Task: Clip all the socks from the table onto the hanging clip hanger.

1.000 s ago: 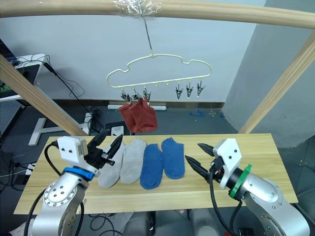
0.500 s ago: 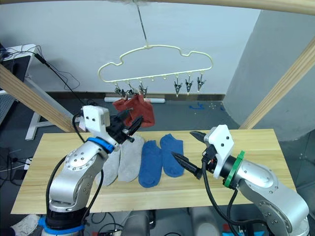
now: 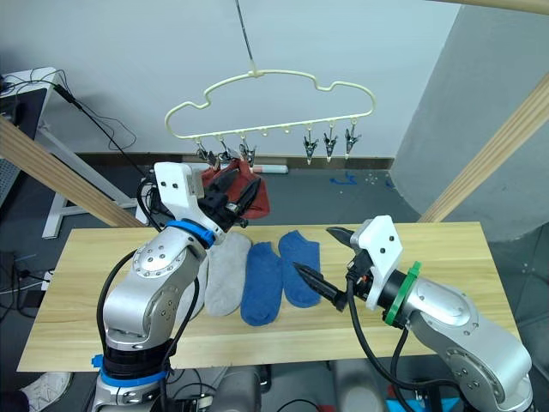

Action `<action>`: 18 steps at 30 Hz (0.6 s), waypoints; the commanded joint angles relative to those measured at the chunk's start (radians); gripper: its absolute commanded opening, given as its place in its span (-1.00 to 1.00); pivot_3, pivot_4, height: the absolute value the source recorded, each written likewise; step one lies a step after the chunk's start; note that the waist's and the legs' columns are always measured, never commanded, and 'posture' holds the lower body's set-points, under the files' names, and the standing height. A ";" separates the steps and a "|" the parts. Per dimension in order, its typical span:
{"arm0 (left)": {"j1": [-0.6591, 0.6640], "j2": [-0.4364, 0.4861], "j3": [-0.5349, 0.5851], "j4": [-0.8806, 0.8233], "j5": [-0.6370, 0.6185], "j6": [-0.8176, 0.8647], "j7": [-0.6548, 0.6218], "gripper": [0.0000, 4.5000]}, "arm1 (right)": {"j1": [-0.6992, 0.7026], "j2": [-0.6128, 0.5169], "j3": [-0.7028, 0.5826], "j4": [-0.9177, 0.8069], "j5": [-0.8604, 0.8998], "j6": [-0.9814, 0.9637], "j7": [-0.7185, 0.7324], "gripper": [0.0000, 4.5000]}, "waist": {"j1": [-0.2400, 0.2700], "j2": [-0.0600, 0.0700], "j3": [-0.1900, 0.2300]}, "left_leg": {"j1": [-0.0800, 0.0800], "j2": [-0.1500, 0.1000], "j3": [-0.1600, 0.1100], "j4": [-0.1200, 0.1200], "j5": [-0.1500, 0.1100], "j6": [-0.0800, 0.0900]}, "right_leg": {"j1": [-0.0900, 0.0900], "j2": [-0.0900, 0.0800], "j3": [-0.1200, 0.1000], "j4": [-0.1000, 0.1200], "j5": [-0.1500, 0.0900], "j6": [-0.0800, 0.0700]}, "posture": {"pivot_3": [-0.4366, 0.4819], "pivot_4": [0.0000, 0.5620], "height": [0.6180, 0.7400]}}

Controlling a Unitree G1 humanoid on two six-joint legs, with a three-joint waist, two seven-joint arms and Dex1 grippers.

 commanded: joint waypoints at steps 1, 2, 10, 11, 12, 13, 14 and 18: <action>-0.036 -0.007 0.009 -0.027 -0.004 0.000 0.008 0.03 | 0.000 0.006 0.000 -0.051 0.017 -0.003 -0.023 0.99 | 0.000 0.000 0.000 | 0.000 0.000 0.000 0.000 0.000 0.000 | 0.000 0.000 0.000 0.000 0.000 0.000 | -0.69 0.38 1.00; -0.042 -0.007 0.011 -0.024 -0.005 0.000 0.007 0.03 | -0.001 0.009 0.004 -0.054 0.017 -0.001 -0.030 0.99 | -0.001 0.000 0.000 | 0.000 0.000 0.000 0.000 0.000 0.000 | 0.000 0.000 0.000 -0.001 0.000 0.000 | -0.70 0.38 1.00; -0.098 -0.012 0.011 0.041 0.008 -0.031 0.005 0.03 | -0.001 0.023 0.016 -0.072 0.022 0.012 -0.089 0.99 | -0.011 0.000 0.000 | 0.000 0.000 0.000 -0.001 0.000 0.000 | 0.000 0.000 0.000 -0.001 0.000 0.000 | -0.77 0.37 1.00; -0.102 -0.013 0.011 0.049 0.008 -0.033 0.003 0.03 | 0.001 0.025 0.016 -0.076 0.023 0.013 -0.096 0.99 | -0.013 0.000 0.000 | 0.000 0.000 0.001 -0.001 0.000 0.000 | 0.000 0.000 0.000 -0.001 0.000 0.000 | -0.78 0.37 1.00; -0.103 -0.014 0.011 0.053 0.007 -0.035 0.002 0.03 | 0.004 0.025 0.016 -0.078 0.024 0.014 -0.102 0.99 | -0.016 0.000 0.000 | 0.000 0.000 0.001 -0.001 0.000 0.000 | 0.000 0.000 0.000 -0.001 0.000 0.000 | -0.80 0.37 1.00; -0.103 -0.013 0.012 0.056 0.006 -0.036 0.001 0.03 | 0.006 0.025 0.017 -0.080 0.025 0.014 -0.107 0.99 | -0.020 0.000 0.000 | -0.001 0.000 0.001 -0.001 0.000 0.000 | 0.000 0.000 0.000 -0.002 0.000 0.001 | -0.80 0.37 1.00; -0.104 -0.014 0.010 0.062 0.007 -0.040 -0.001 0.03 | 0.010 0.026 0.017 -0.083 0.025 0.014 -0.112 0.99 | -0.024 0.000 0.000 | -0.001 0.000 0.001 -0.001 0.000 0.000 | 0.000 0.000 0.000 -0.002 0.000 0.001 | -0.80 0.37 1.00; -0.117 -0.015 0.007 0.097 0.016 -0.068 -0.002 0.03 | 0.022 0.028 0.025 -0.091 0.020 0.010 -0.127 0.99 | -0.031 0.000 0.000 | -0.001 0.000 0.001 -0.004 0.000 0.000 | -0.002 0.000 0.001 -0.002 -0.001 0.001 | -0.83 0.38 1.00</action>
